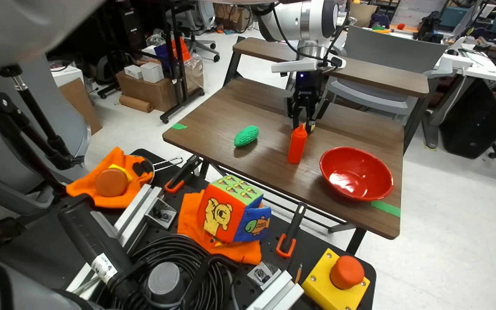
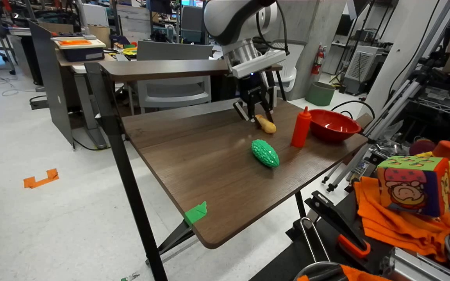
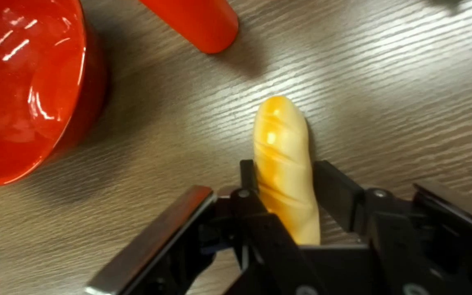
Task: Move the yellow object to the right
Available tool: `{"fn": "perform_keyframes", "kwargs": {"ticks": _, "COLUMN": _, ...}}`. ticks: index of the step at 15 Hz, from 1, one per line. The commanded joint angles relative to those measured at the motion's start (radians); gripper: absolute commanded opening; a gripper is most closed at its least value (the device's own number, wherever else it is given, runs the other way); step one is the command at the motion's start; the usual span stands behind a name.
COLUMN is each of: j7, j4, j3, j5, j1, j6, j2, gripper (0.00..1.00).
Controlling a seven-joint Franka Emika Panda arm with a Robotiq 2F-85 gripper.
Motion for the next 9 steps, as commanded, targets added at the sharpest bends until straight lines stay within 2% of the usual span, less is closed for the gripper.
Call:
{"fn": "perform_keyframes", "kwargs": {"ticks": 1, "j7": 0.012, "j4": 0.087, "j3": -0.020, "j5": -0.016, "j1": 0.019, "j6": -0.053, "j2": 0.038, "gripper": 0.72}}
{"fn": "perform_keyframes", "kwargs": {"ticks": 3, "j7": 0.028, "j4": 0.069, "j3": -0.012, "j5": -0.018, "j1": 0.021, "j6": -0.065, "j2": 0.012, "gripper": 0.86}}
{"fn": "perform_keyframes", "kwargs": {"ticks": 5, "j7": 0.005, "j4": -0.007, "j3": 0.004, "j5": -0.012, "j1": 0.025, "j6": -0.037, "j2": -0.066, "gripper": 0.99}}
{"fn": "perform_keyframes", "kwargs": {"ticks": 7, "j7": -0.017, "j4": -0.158, "j3": 0.023, "j5": -0.008, "j1": 0.035, "j6": 0.080, "j2": -0.199, "gripper": 1.00}}
{"fn": "perform_keyframes", "kwargs": {"ticks": 9, "j7": 0.003, "j4": -0.231, "j3": 0.043, "j5": 0.017, "j1": 0.028, "j6": 0.212, "j2": -0.274, "gripper": 1.00}}
